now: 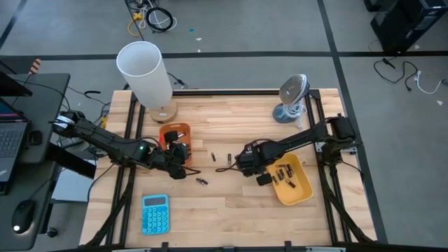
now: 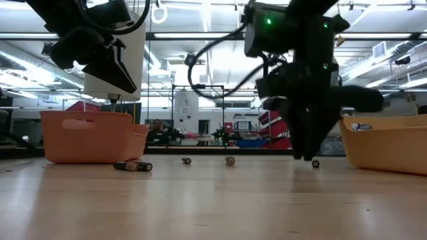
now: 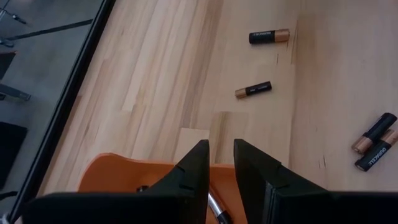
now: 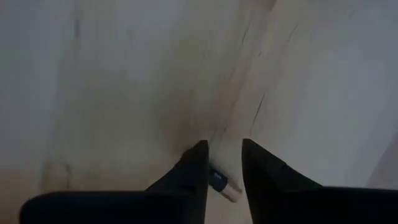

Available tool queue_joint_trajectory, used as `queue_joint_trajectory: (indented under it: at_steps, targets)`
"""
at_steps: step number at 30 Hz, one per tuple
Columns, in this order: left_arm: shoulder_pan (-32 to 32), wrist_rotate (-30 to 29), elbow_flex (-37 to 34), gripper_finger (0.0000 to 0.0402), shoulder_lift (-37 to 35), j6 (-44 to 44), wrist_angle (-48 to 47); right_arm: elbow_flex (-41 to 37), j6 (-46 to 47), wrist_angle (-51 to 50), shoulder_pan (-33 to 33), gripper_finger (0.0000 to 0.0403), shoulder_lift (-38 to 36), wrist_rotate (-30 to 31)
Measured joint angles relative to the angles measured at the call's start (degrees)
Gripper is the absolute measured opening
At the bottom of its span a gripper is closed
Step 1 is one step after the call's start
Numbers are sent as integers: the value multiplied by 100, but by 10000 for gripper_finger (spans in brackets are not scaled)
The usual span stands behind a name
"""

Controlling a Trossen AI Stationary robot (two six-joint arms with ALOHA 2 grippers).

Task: Sort batteries
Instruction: Put the gold battery into the yellow bin

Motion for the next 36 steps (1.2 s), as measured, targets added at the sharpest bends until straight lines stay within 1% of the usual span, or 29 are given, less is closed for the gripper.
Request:
queue_joint_trajectory:
  at_steps: [5,9,16,21,27,36]
  targets:
    - [0,4,0,76,0,0,-10,12,42,-34,98,103,73,232]
    - [0,4,0,76,-2,2,-8,256,36,-146,132,112,77,280]
    - [0,2,0,76,0,4,-10,819,-3,-1001,153,114,73,288]
    - [0,2,0,76,0,3,-10,735,2,-1183,166,117,75,279]
    - [0,2,0,76,0,4,-10,664,26,-1167,171,117,153,242]
    - [-1,0,0,76,-2,0,5,664,-68,-1443,218,117,538,193]
